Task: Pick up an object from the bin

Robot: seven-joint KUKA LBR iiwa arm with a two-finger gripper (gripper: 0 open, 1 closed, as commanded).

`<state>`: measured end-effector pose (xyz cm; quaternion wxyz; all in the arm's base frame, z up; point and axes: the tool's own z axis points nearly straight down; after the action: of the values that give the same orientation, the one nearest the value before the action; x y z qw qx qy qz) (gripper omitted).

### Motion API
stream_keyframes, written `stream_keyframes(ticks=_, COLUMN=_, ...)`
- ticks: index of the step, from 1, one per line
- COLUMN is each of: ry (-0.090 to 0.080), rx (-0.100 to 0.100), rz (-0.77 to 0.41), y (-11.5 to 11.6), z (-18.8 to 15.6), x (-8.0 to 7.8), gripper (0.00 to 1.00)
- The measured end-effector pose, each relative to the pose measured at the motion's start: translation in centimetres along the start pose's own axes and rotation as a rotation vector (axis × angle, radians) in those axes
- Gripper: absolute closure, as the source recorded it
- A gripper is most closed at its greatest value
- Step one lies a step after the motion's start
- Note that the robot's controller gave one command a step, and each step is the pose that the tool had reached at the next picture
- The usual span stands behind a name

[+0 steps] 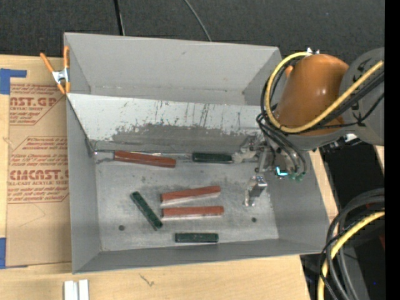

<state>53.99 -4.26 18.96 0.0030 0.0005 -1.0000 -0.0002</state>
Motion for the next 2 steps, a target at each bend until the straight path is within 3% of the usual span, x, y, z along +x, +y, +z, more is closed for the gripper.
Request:
stream_keyframes(ticks=1, ry=-0.007, rx=0.001, rz=0.0, y=0.0, z=-0.3, x=-0.2, gripper=0.0)
stream_keyframes(ticks=2, ry=-0.02, rx=0.002, rz=0.019, y=1.0, z=11.3, x=-1.8, gripper=1.0)
